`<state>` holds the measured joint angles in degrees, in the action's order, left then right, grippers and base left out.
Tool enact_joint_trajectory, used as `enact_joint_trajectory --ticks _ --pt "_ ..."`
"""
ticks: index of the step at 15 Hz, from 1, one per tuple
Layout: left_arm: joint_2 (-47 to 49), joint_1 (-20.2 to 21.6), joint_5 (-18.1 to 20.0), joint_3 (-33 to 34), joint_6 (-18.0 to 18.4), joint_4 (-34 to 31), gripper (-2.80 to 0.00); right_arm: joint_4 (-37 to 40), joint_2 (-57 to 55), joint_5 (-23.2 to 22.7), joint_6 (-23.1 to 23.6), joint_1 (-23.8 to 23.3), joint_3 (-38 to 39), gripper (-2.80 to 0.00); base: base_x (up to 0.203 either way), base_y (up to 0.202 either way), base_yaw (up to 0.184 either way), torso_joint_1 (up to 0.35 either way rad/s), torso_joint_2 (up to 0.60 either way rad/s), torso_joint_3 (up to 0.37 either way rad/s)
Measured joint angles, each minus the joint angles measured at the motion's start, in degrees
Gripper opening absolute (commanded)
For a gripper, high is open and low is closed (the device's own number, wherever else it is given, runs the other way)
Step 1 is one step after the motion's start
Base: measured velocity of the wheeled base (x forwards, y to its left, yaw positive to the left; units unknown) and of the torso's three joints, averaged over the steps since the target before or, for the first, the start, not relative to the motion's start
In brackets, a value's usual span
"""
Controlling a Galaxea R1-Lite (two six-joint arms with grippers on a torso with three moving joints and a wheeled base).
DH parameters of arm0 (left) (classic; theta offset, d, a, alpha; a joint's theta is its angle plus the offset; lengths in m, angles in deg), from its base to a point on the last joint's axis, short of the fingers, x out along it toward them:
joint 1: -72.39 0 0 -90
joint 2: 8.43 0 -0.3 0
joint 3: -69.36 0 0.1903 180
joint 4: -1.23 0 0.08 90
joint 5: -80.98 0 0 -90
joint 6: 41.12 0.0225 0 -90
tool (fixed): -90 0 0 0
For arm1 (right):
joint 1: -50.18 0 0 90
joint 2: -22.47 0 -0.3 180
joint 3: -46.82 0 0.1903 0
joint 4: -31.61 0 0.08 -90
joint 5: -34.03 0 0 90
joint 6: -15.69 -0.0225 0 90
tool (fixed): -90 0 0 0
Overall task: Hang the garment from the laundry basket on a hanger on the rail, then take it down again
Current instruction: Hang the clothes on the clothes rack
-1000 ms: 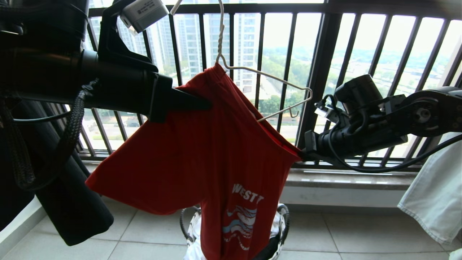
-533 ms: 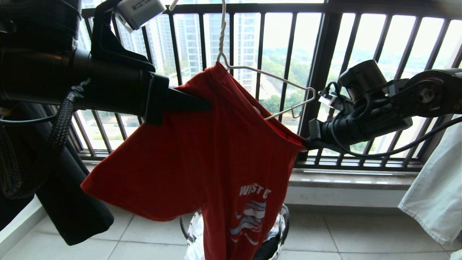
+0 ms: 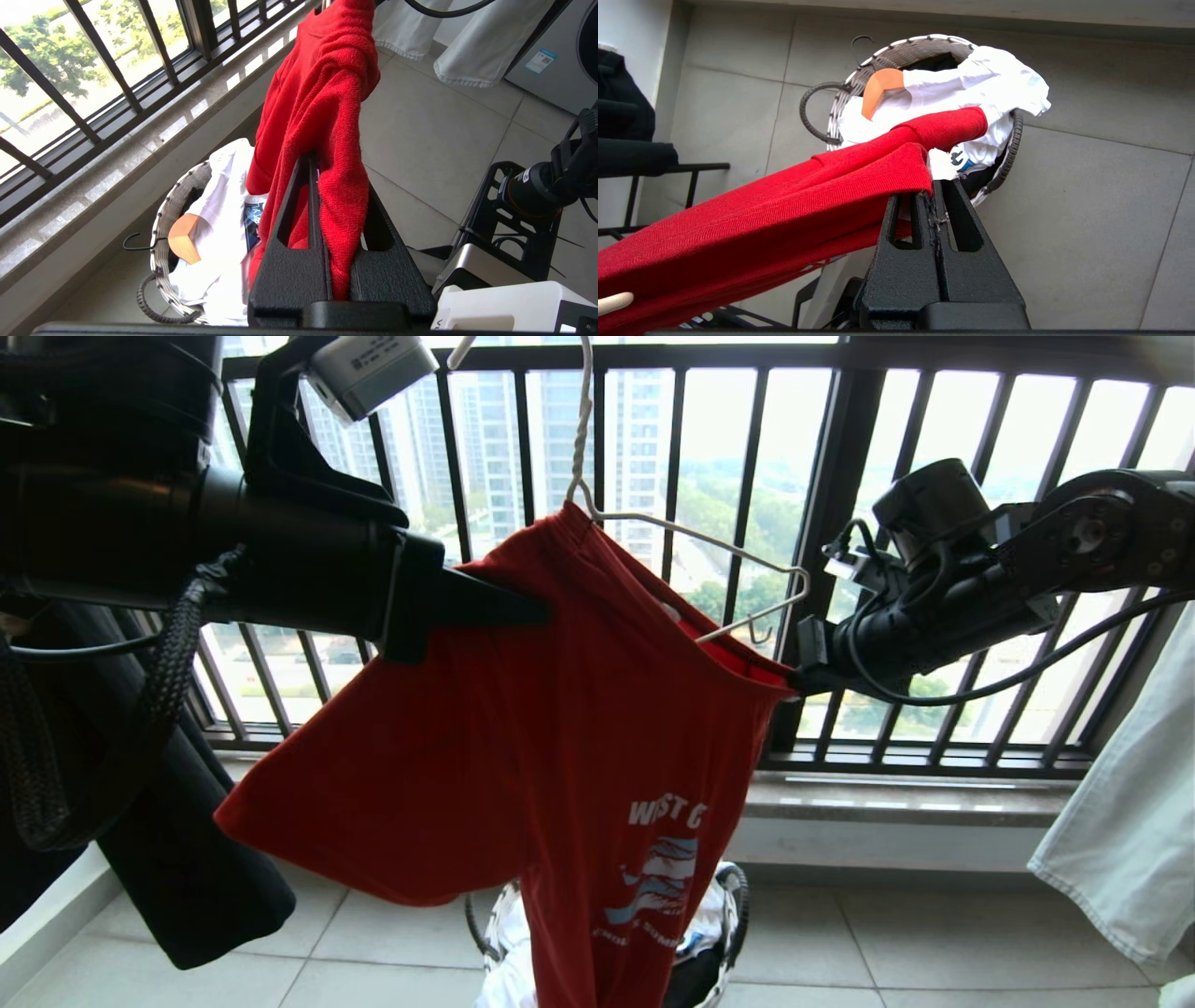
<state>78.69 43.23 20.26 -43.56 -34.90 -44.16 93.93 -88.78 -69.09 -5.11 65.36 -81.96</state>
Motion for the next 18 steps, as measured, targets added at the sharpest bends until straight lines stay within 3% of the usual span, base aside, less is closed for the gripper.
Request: enact_joint_trajectory --ticks 4,15,18 --pt "1.3 -0.2 -0.1 0.0 1.8 0.0 -2.80 6.9 -0.6 0.4 1.0 -1.1 -5.7 -2.80 0.000 0.000 0.000 0.000 0.00 0.000" --pt "7.6 -3.4 -0.9 0.3 4.7 0.0 -2.80 9.5 -0.7 3.0 3.7 -4.4 -7.0 -2.80 0.000 0.000 0.000 0.000 0.00 0.000" --pt "10.2 -4.3 -3.3 0.2 6.2 0.0 -2.80 11.0 -0.8 3.0 3.6 -5.0 -6.7 -2.80 0.000 0.000 0.000 0.000 0.00 0.000"
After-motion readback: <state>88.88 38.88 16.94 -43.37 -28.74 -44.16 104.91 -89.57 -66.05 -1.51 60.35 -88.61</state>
